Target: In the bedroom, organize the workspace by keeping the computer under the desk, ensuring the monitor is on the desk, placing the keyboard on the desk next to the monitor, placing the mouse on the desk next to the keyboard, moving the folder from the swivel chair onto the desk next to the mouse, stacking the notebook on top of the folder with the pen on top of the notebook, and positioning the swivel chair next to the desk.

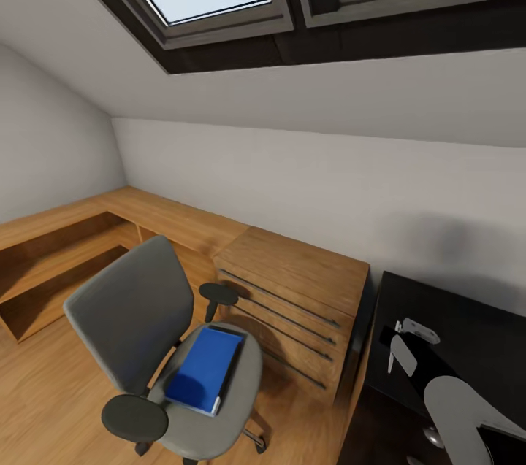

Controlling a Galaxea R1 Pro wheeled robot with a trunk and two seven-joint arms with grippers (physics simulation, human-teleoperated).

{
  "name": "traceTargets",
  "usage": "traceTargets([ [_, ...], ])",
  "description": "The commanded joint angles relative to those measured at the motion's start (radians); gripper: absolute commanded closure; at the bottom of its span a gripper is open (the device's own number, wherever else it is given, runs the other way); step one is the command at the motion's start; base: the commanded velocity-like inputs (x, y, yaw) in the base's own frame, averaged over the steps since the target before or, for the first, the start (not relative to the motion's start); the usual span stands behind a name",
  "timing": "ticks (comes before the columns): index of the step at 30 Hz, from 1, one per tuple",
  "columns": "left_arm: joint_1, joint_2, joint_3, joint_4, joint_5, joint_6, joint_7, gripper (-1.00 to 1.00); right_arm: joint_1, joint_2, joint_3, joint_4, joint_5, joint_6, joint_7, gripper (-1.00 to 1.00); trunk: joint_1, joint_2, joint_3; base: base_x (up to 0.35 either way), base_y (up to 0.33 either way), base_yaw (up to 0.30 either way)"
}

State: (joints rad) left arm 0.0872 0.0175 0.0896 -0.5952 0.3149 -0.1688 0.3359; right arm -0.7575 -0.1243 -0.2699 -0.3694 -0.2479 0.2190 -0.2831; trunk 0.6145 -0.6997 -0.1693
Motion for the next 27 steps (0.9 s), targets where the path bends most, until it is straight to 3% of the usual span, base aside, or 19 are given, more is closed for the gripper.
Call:
traceTargets([
  [1, 0.000, -0.001, -0.001, -0.008, 0.011, -0.004, 0.001, -1.00, 0.000, 0.000, 0.000, -0.002, -0.011, 0.003, -0.004, 1.00, 0.000, -0.001, -0.001, 0.008, 0.000, 0.000],
  [5, 0.000, -0.001, 0.000, -0.017, 0.013, -0.005, 0.001, -1.00, 0.000, 0.001, 0.000, -0.002, -0.011, 0.003, -0.005, 1.00, 0.000, -0.001, -0.001, 0.005, 0.000, 0.000],
  [27, 0.000, -0.002, 0.000, -0.021, 0.013, -0.005, 0.003, -1.00, 0.000, 0.000, 0.000, -0.002, -0.011, 0.002, -0.008, 1.00, 0.085, -0.155, -0.070, 0.000, 0.000, 0.000],
])
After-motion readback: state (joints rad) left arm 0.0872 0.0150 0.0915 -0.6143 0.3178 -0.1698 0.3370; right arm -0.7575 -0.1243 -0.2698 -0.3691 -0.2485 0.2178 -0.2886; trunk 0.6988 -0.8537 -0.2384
